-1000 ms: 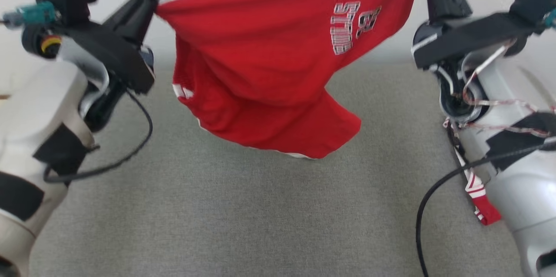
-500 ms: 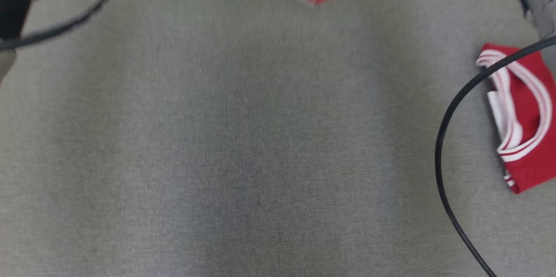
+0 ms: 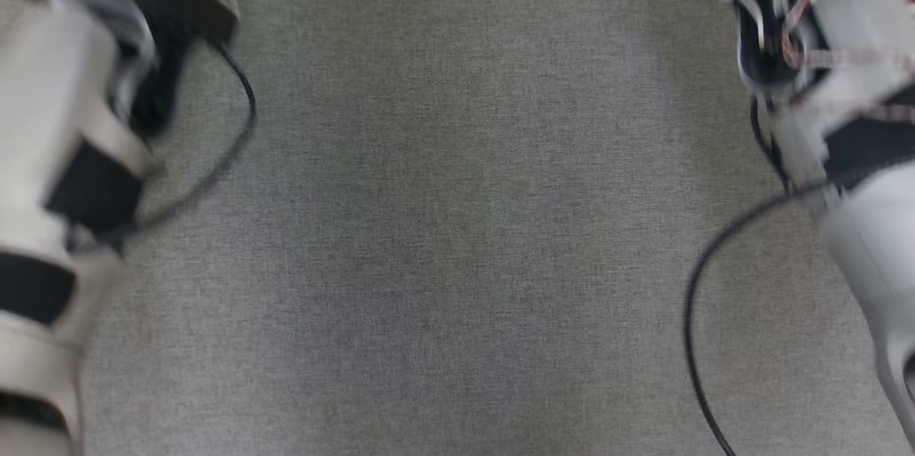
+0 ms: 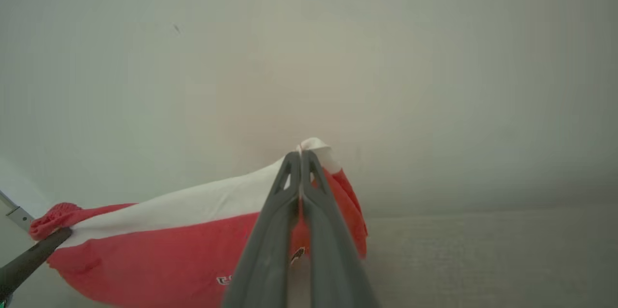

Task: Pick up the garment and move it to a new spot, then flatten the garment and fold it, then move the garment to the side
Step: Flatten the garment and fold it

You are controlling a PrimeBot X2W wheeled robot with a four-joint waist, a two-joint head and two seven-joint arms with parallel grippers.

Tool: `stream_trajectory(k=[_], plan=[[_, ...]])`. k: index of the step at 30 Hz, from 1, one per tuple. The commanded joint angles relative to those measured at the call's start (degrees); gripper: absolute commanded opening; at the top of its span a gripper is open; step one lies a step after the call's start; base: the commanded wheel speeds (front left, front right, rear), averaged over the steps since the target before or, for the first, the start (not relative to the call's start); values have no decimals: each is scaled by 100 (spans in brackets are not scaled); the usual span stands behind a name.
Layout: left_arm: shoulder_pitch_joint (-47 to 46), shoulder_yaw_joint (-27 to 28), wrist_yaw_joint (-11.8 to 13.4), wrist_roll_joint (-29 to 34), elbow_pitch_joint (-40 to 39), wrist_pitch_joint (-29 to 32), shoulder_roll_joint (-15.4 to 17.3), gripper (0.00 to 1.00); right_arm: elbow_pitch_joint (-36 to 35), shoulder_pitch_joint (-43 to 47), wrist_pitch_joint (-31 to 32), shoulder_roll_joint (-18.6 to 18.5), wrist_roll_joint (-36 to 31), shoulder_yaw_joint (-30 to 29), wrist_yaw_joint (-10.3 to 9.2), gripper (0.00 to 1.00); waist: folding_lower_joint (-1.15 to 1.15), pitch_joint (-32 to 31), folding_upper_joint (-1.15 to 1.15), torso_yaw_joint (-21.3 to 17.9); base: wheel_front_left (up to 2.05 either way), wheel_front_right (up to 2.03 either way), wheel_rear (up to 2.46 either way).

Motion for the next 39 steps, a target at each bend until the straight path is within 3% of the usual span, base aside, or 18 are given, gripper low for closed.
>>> stream_trajectory(k=[1, 7, 12, 21, 39], plan=[[571, 104, 2, -75, -196, -18, 41, 0, -257, 482, -4, -268, 357, 234, -1, 0, -2, -58, -2, -11, 0, 0, 0], [1720, 252, 2, -222, -470, -16, 16, 0, -843, 1451, -6, -804, 1153, 453, -2, 0, -2, -262, -2, -22, 0, 0, 0], [2807, 598, 2, -241, -550, 2, -175, 0, -1281, 2301, -7, -1059, 1421, 740, -4, 0, -2, -597, -2, -46, 0, 0, 0], [4148, 1190, 1, -92, -726, 10, -501, 0, -1564, 3445, -6, -1035, 1669, 1029, -4, 0, -2, -1314, -2, -84, 0, 0, 0], [6029, 1167, 0, 358, -1115, -10, -661, 0, -1619, 4941, -5, -1150, 1965, 1512, -4, 0, -2, -2901, -2, -131, 0, 0, 0]])
